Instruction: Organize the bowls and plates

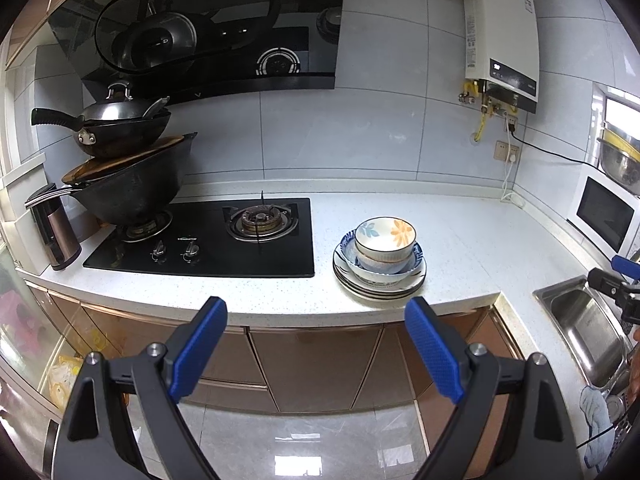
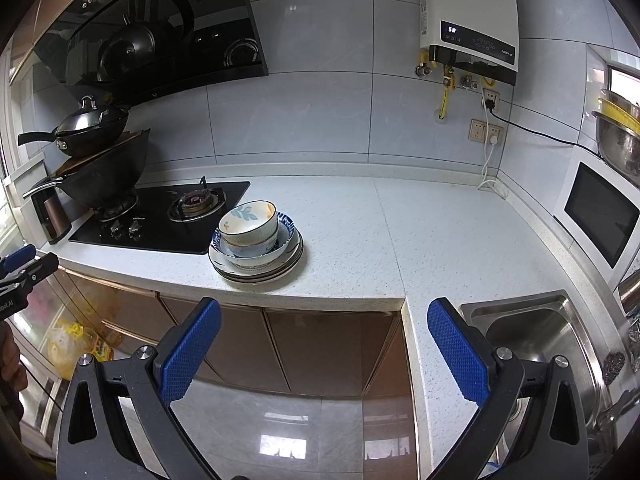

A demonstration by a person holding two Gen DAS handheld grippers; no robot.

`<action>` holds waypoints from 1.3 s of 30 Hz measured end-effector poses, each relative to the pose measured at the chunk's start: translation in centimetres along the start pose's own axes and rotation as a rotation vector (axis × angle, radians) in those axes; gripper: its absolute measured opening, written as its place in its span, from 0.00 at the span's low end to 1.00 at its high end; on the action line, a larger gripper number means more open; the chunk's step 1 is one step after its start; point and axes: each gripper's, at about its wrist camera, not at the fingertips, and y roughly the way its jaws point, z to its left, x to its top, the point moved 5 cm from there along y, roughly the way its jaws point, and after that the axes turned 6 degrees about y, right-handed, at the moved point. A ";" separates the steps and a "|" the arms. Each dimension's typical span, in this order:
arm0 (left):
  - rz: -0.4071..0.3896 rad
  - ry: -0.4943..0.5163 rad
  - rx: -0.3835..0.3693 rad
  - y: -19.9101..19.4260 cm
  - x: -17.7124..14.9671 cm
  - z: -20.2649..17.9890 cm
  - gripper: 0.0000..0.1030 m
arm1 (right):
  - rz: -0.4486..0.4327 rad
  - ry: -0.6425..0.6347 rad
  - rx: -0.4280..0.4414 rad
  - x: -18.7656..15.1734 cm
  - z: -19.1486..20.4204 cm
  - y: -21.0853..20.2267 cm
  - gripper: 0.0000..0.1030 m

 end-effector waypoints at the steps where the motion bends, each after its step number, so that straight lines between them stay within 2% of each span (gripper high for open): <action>1: 0.000 -0.002 -0.001 0.0 0.0 0.1 0.88 | -0.001 -0.001 0.000 0.0 0.0 0.0 0.99; 18: -0.010 0.000 0.005 0.6 0.7 1.0 0.88 | -0.016 0.002 -0.022 0.5 -0.6 -0.1 0.99; 26: -0.002 0.031 0.059 1.3 1.1 1.0 0.88 | -0.016 0.002 -0.032 0.5 -0.8 0.3 0.99; 39: -0.002 0.046 0.017 1.8 1.2 -0.3 0.88 | -0.003 0.005 -0.042 0.2 -1.2 0.7 0.99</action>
